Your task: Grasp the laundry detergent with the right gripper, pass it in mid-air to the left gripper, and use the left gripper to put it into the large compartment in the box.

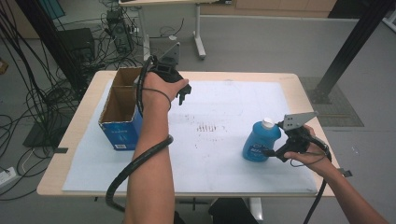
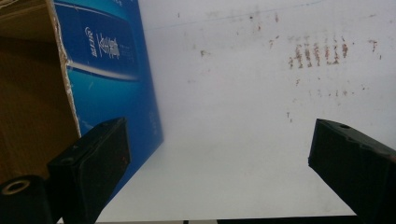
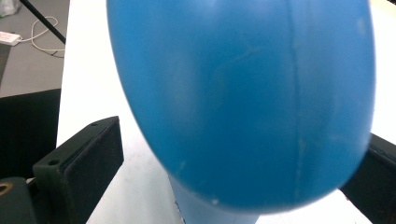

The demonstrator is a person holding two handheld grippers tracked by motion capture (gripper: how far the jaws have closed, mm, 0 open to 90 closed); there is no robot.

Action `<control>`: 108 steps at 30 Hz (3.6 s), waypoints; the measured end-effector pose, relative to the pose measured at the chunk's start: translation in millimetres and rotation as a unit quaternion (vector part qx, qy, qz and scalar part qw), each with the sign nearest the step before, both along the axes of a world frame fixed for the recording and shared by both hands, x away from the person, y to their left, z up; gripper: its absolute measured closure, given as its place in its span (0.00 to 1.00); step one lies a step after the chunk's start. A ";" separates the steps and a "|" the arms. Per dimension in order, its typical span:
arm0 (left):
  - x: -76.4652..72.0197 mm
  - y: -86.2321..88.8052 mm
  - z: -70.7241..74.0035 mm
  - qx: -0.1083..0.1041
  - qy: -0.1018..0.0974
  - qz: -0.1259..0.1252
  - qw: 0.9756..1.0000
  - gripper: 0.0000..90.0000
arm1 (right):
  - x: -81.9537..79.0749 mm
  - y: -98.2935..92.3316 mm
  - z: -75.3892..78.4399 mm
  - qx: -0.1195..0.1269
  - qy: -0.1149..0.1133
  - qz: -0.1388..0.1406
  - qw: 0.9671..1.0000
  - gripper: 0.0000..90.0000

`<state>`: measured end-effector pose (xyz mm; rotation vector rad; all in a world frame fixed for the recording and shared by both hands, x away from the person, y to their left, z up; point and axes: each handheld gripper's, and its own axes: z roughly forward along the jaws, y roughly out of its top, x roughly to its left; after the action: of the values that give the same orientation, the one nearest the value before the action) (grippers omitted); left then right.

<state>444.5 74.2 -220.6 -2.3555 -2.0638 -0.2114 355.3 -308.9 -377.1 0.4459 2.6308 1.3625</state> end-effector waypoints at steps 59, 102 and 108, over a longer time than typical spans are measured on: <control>-2.7 3.7 -3.2 -0.001 0.002 0.003 1.000 0.07 | -1.8 7.6 -4.7 0.005 -0.012 -0.002 1.000 0.19; -4.5 6.7 -3.3 -0.001 0.001 0.003 1.000 0.07 | 0.2 9.3 -9.6 0.006 -0.014 0.011 1.000 0.42; -5.2 7.4 -3.1 -0.001 -0.002 0.005 1.000 0.07 | 0.0 9.4 -9.6 0.006 -0.013 0.010 1.000 0.42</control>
<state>439.3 81.6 -223.7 -2.3467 -2.0775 -0.2136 355.2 -299.5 -386.7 0.4020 2.6139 1.3814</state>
